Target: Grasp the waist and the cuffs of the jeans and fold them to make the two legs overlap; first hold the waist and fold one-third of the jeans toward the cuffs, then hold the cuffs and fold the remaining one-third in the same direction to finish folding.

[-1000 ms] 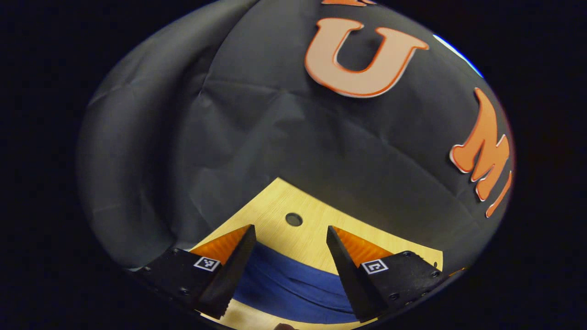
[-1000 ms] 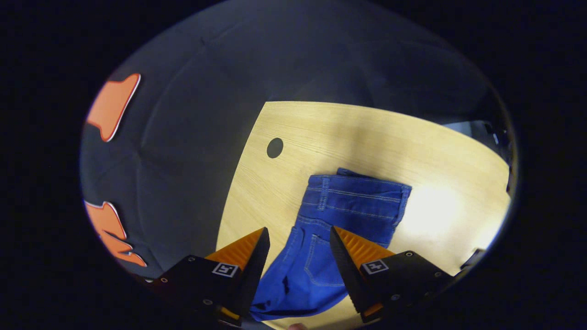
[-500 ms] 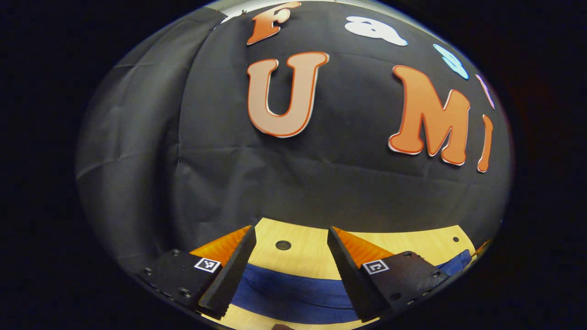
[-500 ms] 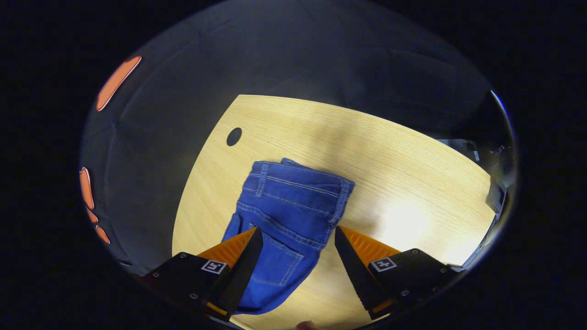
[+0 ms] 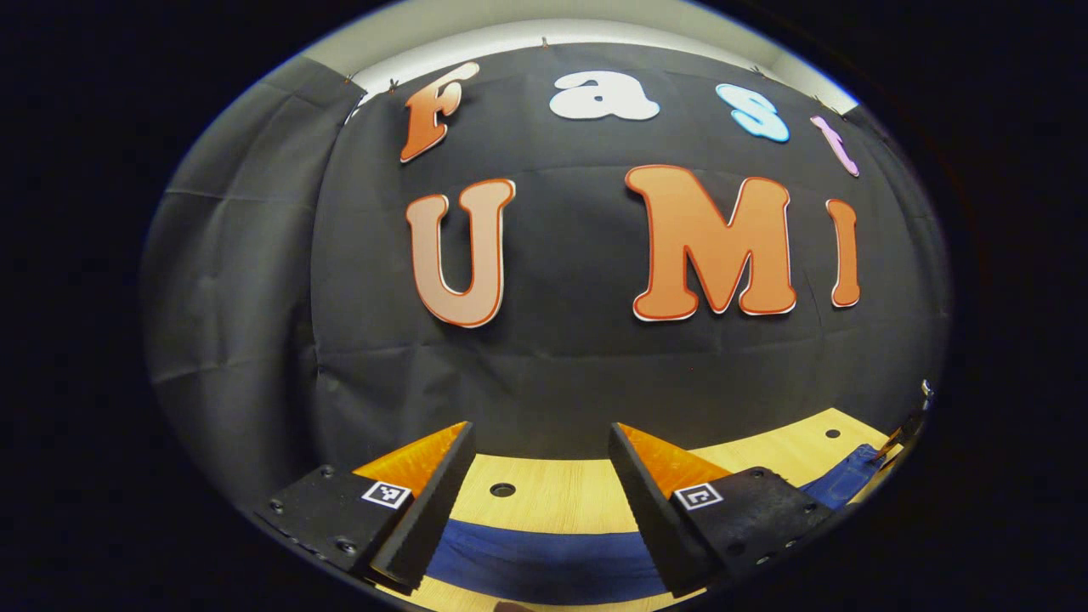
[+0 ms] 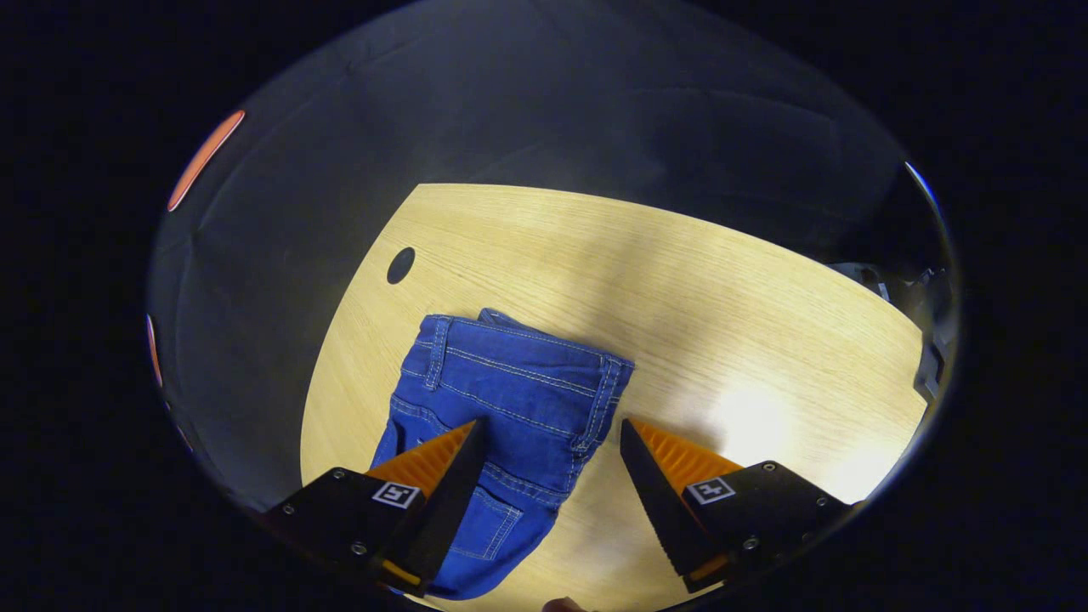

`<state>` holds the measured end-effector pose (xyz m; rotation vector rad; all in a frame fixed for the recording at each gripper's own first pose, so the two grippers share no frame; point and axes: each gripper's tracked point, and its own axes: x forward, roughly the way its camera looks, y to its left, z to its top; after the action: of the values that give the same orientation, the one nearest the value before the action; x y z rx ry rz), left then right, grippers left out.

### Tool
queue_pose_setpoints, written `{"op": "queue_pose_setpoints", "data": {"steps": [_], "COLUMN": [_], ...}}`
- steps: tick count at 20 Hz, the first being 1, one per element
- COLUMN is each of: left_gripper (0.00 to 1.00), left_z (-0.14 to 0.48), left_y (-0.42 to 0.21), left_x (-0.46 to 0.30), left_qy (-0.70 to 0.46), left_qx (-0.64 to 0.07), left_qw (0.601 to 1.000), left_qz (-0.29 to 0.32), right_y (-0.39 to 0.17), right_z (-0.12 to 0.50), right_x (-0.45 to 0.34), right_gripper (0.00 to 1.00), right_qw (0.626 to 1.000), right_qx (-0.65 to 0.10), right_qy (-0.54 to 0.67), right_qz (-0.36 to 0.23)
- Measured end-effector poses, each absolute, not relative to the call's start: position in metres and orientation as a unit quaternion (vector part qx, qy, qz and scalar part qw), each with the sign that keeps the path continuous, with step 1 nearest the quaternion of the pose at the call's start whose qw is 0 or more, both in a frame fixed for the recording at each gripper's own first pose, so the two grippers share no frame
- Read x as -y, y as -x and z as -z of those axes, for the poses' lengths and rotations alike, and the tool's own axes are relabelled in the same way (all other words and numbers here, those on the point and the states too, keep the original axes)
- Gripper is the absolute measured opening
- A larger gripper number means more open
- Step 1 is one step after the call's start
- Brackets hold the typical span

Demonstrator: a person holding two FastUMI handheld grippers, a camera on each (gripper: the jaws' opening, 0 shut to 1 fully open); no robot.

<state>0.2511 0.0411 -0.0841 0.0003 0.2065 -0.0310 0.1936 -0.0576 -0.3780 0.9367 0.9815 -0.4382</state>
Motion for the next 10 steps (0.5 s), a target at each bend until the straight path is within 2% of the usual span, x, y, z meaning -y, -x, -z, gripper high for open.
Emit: {"op": "queue_pose_setpoints", "data": {"steps": [4, 7, 10], "left_gripper": [0.94, 0.95, 0.96], "left_z": [0.070, 0.075, 0.085], "left_y": [-0.225, -0.208, -0.195], "left_x": [-0.023, -0.020, -0.025], "left_qy": [-0.005, -0.007, -0.006], "left_qx": [-0.092, -0.101, -0.123], "left_qw": [0.996, 0.995, 0.992], "left_qz": [0.013, 0.010, -0.002], "right_y": [-0.198, -0.197, -0.203], "right_z": [0.385, 0.384, 0.385], "right_x": [0.062, 0.056, 0.052], "right_gripper": [0.95, 0.72, 0.31], "right_qw": [0.769, 0.775, 0.777], "right_qx": [-0.446, -0.446, -0.430], "right_qy": [-0.406, -0.402, -0.420], "right_qz": [0.211, 0.197, 0.186]}}
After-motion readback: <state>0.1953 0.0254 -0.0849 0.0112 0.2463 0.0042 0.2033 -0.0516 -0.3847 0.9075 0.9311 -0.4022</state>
